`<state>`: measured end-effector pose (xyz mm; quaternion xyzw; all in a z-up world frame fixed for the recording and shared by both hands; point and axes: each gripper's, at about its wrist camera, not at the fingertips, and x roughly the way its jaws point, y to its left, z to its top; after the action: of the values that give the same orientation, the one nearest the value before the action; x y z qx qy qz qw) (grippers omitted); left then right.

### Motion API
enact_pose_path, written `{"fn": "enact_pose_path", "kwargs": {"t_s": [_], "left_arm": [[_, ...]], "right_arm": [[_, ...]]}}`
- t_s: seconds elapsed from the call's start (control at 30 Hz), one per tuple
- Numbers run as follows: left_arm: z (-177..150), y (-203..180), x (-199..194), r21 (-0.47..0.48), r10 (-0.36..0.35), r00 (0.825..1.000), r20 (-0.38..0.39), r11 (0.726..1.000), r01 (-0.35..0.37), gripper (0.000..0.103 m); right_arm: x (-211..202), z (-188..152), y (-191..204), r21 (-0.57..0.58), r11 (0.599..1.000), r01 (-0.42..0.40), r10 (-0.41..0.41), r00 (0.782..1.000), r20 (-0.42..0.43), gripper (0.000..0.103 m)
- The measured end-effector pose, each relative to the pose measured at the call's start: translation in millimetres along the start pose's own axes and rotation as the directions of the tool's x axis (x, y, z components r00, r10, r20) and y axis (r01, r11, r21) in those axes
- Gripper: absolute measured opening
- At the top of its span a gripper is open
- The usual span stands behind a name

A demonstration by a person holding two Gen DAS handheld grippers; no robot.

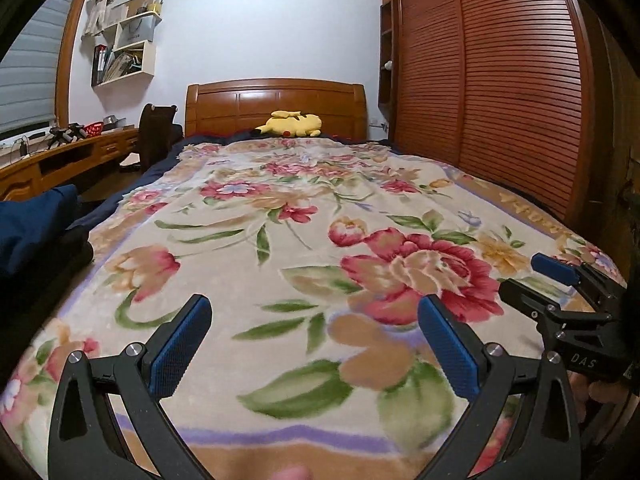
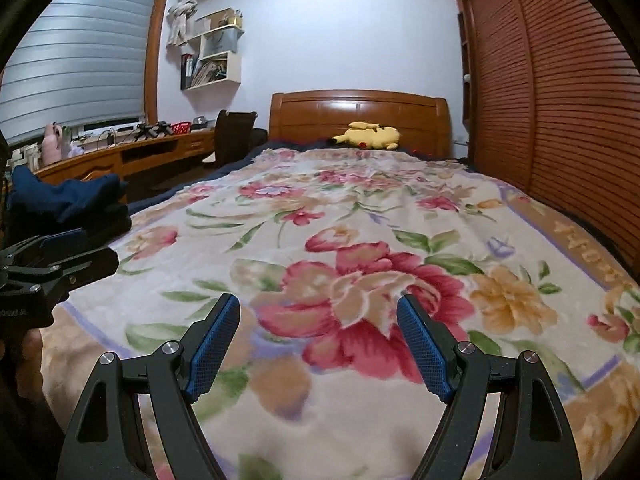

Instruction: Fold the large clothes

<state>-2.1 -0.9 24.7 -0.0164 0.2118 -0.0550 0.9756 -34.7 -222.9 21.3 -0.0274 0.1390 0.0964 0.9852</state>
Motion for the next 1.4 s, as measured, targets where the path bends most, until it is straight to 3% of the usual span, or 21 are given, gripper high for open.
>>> {"fn": "enact_pose_path", "kwargs": {"t_s": [1.4], "left_arm": [[-10.2,8.5,5.0,-0.018,0.014,1.000,-0.012,1.000,-0.014,0.103]], "right_arm": [[17.5,-8.6,-28.1,0.036,0.999,-0.006,0.006,1.000,0.022,0.082]]}}
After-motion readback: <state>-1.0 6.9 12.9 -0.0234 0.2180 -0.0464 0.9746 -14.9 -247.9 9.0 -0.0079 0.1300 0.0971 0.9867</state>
